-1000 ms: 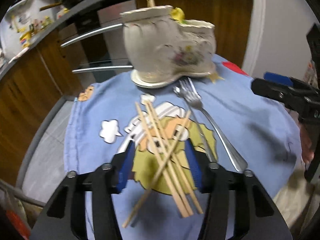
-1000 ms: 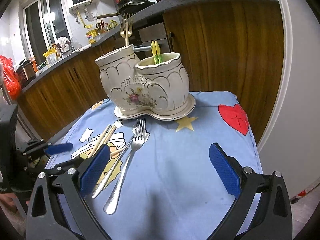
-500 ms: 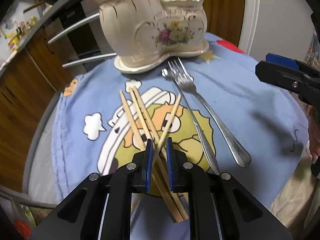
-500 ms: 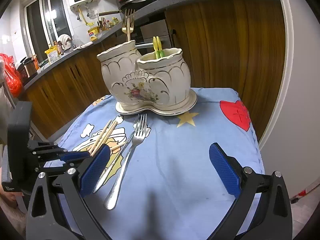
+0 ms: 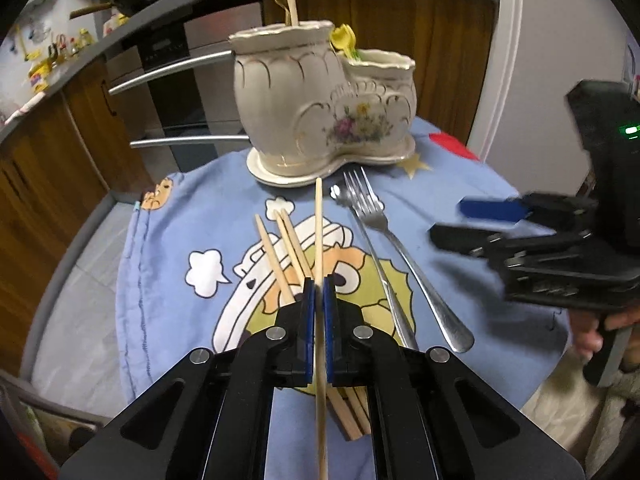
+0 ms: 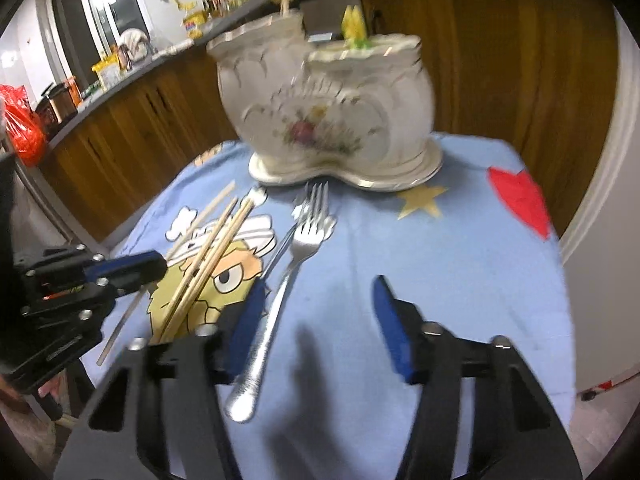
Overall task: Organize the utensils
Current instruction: 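Withdraw both tools and grasp another wooden chopstick with the left tool, then grasp the silver fork with the right tool while the left tool lifts the chopstick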
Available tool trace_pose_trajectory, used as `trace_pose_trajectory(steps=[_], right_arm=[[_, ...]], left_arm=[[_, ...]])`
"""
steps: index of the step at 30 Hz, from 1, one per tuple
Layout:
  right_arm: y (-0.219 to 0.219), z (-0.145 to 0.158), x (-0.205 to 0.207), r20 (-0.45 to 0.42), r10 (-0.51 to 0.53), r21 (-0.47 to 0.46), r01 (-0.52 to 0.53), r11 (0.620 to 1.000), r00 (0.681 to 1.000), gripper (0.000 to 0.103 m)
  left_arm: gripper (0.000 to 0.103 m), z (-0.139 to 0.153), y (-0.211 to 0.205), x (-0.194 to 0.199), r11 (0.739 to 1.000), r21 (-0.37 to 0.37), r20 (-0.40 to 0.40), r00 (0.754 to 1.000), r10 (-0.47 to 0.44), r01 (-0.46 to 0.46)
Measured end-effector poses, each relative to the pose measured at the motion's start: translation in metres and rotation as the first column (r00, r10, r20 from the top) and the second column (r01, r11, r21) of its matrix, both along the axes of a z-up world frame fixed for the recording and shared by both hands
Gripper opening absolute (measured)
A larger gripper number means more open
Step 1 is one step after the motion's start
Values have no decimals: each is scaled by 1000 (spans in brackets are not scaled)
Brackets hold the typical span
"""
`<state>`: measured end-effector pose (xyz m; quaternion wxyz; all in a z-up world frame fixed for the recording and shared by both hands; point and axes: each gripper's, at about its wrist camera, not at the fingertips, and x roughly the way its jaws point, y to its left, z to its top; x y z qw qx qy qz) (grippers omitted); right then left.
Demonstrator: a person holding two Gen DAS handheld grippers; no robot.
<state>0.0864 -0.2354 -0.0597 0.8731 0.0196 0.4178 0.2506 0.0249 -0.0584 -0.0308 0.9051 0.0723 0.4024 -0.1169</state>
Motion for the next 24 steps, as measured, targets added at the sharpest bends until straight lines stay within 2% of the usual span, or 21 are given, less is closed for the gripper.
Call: trace_pose_trajectory(steps=[4, 9, 11, 17, 20, 24], right_arm=[[15, -6, 6, -45, -7, -16, 7, 1000, 999, 42], [34, -8, 8, -37, -21, -92, 17, 996, 999, 23], [39, -11, 9, -47, -21, -116, 16, 993, 999, 19], [48, -10, 14, -63, -41, -143, 32, 989, 997, 18], [54, -11, 18, -51, -50, -161, 41, 986, 997, 9], [49, -12, 14, -39, -47, -131, 41, 990, 998, 7]], left_arm=[[5, 2, 3, -1, 1000, -23, 12, 1000, -1, 1], [5, 3, 11, -1, 999, -51, 26, 1000, 11, -10], [5, 4, 15, -1, 998, -61, 30, 999, 14, -12], [5, 5, 22, -2, 996, -92, 44, 999, 21, -17], [5, 6, 23, -3, 994, -105, 51, 998, 25, -20], [5, 9, 26, -5, 993, -115, 61, 998, 23, -16]])
